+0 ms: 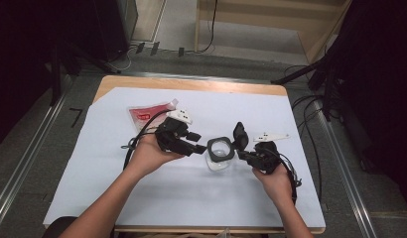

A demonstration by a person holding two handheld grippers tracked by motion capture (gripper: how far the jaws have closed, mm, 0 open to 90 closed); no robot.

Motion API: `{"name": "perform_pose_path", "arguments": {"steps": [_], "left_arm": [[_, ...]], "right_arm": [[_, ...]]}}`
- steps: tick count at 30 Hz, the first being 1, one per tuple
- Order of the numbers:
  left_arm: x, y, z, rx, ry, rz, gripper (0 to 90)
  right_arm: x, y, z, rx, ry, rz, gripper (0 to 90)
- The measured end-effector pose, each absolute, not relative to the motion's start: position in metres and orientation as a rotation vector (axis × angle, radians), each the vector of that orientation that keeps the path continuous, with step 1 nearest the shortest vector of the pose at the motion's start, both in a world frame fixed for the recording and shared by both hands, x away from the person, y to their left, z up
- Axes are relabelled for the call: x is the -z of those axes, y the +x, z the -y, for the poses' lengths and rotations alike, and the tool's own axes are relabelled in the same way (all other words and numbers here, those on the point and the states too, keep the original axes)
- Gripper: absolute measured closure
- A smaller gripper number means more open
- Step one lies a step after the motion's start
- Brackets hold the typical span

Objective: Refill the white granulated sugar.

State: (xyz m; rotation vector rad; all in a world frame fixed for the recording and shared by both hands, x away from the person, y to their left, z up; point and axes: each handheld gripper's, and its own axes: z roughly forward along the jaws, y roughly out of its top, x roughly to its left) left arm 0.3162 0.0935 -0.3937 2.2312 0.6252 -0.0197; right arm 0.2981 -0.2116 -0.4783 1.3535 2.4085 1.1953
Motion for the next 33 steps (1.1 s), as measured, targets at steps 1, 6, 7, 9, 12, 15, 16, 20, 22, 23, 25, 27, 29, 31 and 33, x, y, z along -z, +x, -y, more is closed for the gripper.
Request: {"name": "perform_pose_path", "arguments": {"steps": [1,6,7,9,12,15,16,20,22,23,25,27,29,31,33], "left_arm": [[0.393,0.315,-0.099,0.023,2.219,-0.626,47.2],[0.392,0.313,-0.111,0.032,2.217,-0.618,45.3],[0.391,0.313,-0.116,0.032,2.217,-0.625,44.4],[0.391,0.312,-0.119,0.029,2.216,-0.635,44.1],[0.389,0.312,-0.126,0.024,2.198,-0.644,44.0],[0.386,0.310,-0.137,0.004,2.194,-0.658,42.7],[0.386,0.309,-0.140,0.000,2.192,-0.665,42.4],[0.384,0.309,-0.149,-0.003,2.181,-0.678,41.8],[0.383,0.309,-0.155,-0.012,2.189,-0.696,41.7],[0.383,0.309,-0.161,-0.018,2.193,-0.708,41.7],[0.383,0.310,-0.166,-0.019,2.193,-0.727,41.7],[0.384,0.312,-0.171,-0.017,2.189,-0.738,41.7],[0.384,0.312,-0.175,-0.014,2.186,-0.751,41.7],[0.386,0.312,-0.179,-0.009,2.190,-0.760,41.7],[0.386,0.312,-0.182,-0.015,2.208,-0.765,41.7]], "right_arm": [[0.476,0.293,0.212,-1.198,1.352,-2.415,85.2],[0.468,0.279,0.209,-1.220,1.314,-2.421,73.9],[0.465,0.274,0.208,-1.219,1.319,-2.429,69.6],[0.463,0.270,0.208,-1.247,1.331,-2.443,66.2],[0.460,0.265,0.207,-1.261,1.327,-2.461,64.8],[0.455,0.255,0.199,-1.247,1.262,-2.501,62.3],[0.452,0.252,0.197,-1.245,1.248,-2.499,61.6],[0.442,0.248,0.190,-1.288,1.180,-2.503,59.4],[0.438,0.244,0.184,-1.302,1.136,-2.513,58.3],[0.437,0.241,0.178,-1.306,1.105,-2.529,56.7],[0.438,0.239,0.171,-1.320,1.066,-2.548,55.5],[0.439,0.238,0.164,-1.320,1.038,-2.568,55.2],[0.440,0.237,0.157,-1.324,1.009,-2.577,53.6],[0.442,0.237,0.151,-1.345,0.982,-2.578,52.0],[0.445,0.237,0.146,-1.354,0.959,-2.570,50.8]]}}
